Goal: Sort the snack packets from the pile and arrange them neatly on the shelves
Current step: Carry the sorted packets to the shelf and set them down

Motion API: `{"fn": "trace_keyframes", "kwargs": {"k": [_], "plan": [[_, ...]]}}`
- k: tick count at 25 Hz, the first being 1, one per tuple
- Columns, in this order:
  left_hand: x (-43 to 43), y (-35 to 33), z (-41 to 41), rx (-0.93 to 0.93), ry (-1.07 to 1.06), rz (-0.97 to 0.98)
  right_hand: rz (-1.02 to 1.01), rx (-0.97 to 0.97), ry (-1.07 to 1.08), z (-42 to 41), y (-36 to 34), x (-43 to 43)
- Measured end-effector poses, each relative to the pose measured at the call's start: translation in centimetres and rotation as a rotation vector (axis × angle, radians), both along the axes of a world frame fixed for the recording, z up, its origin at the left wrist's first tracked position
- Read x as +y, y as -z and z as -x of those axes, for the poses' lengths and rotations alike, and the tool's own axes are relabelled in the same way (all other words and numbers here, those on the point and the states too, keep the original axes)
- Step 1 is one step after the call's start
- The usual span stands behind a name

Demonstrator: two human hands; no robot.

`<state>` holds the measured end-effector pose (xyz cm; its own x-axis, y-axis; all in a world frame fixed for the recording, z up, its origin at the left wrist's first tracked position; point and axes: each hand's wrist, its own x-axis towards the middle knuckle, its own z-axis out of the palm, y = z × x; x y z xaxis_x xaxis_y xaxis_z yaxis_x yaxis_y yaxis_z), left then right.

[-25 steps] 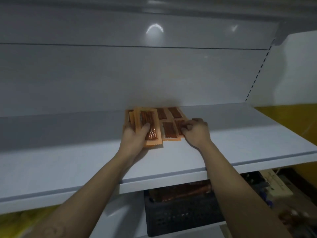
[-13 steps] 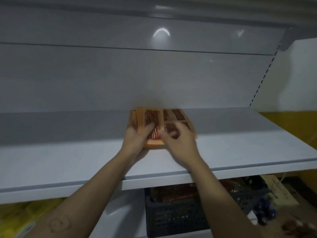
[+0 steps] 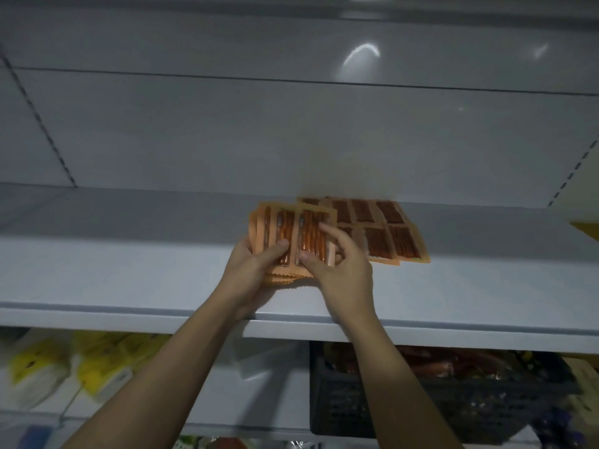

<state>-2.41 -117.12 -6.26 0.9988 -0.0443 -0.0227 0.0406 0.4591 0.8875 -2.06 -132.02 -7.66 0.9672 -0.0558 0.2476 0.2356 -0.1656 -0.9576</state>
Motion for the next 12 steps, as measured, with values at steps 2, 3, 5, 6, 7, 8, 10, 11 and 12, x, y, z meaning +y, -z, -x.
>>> {"fn": "trace_keyframes", "kwargs": {"k": [2,3,5,6,7,8,10,11,12], "plan": [[1.2,0.1,0.2,0.007,-0.079,0.012,0.066,0.052,0.03,0.8,0.5,0.1],[1.9,0.0,0.2,0.001,-0.114,0.01,0.117,0.09,0.029,1.3,0.6,0.0],[2.9,-0.4,-0.1,-0.01,-0.191,-0.031,0.234,0.159,0.011,2.3,0.3,-0.1],[3.3,-0.5,-0.2,-0.017,-0.221,-0.057,0.282,0.174,0.008,2.7,0.1,0.1],[3.6,-0.5,-0.4,-0.017,-0.239,-0.073,0.324,0.183,0.008,3.0,-0.1,0.4],[3.9,-0.3,-0.5,-0.009,-0.246,-0.075,0.365,0.19,0.01,3.2,-0.3,0.7],[4.2,0.3,-0.5,0.006,-0.258,-0.098,0.493,0.198,0.046,3.5,-0.4,1.6],[4.3,0.6,-0.5,0.0,-0.263,-0.119,0.595,0.194,0.087,3.5,-0.4,2.0],[4.4,0.9,-0.6,-0.008,-0.266,-0.144,0.695,0.192,0.129,3.5,-0.4,2.2]]}}
